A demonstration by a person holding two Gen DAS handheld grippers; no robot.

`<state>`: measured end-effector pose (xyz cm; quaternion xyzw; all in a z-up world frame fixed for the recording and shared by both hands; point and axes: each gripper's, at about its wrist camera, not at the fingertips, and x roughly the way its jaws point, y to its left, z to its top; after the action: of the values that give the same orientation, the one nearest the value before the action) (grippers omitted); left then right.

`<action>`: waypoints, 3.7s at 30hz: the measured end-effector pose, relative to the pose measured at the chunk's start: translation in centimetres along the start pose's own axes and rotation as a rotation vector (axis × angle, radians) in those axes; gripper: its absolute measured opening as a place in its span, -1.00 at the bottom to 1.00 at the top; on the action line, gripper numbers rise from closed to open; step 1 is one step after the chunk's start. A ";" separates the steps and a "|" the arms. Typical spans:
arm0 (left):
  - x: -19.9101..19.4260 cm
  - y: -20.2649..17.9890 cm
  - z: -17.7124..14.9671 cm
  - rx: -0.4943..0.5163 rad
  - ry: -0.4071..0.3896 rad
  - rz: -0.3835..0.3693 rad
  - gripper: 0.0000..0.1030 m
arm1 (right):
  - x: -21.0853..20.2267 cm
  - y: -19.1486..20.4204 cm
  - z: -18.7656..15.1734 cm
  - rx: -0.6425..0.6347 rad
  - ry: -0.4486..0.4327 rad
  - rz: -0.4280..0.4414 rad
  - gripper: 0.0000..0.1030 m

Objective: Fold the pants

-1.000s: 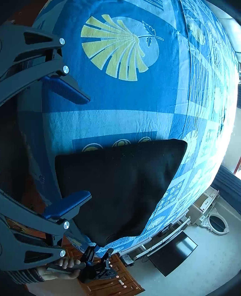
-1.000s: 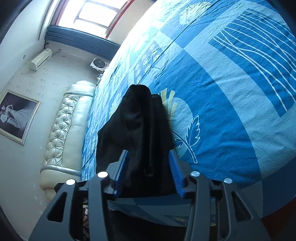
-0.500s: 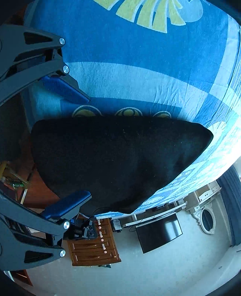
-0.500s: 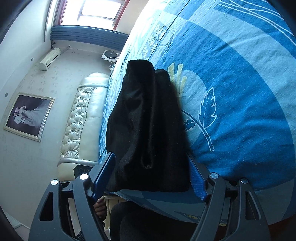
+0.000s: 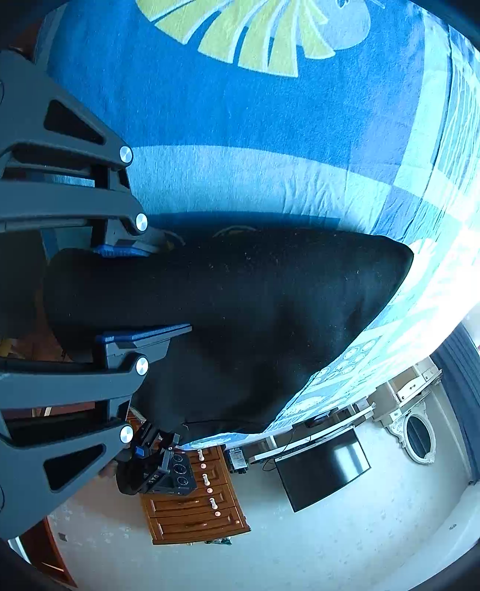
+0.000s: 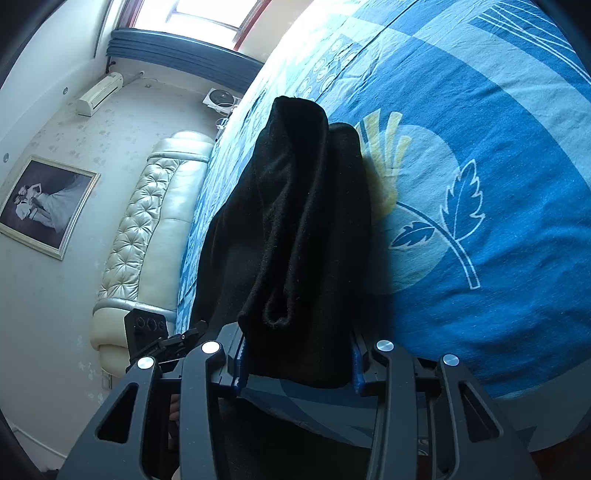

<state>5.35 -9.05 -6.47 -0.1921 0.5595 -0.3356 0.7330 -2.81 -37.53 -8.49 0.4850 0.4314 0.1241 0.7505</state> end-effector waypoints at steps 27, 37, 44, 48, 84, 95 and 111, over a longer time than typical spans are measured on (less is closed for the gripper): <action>-10.1 8.5 -1.2 -0.114 -0.121 0.066 -0.42 | 11.4 6.8 -2.7 -0.067 0.152 0.069 -0.20; -10.4 9.4 -1.1 -0.115 -0.124 0.061 -0.41 | 11.4 7.0 -2.8 -0.059 0.142 0.078 -0.20; -11.1 9.5 -1.6 -0.058 -0.140 0.076 -0.22 | 11.1 6.8 -2.5 -0.060 0.143 0.086 -0.15; -12.9 9.0 -2.1 -0.001 -0.157 0.025 0.33 | 9.9 7.9 -1.9 -0.136 0.133 0.023 0.09; -6.1 8.1 13.2 0.214 -0.134 0.259 -0.51 | 17.8 10.7 9.8 -0.181 0.036 0.059 -0.34; -4.6 10.8 22.2 0.169 -0.185 0.300 -0.51 | 23.2 12.6 17.4 -0.199 0.002 0.061 -0.34; -2.4 12.5 26.1 0.217 -0.223 0.368 -0.48 | 27.4 9.0 20.5 -0.084 0.011 0.094 -0.34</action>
<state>33.28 -1.05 -5.20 -0.0432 0.4613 -0.2312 0.8555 31.33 -29.19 -12.15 0.4721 0.4069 0.1798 0.7611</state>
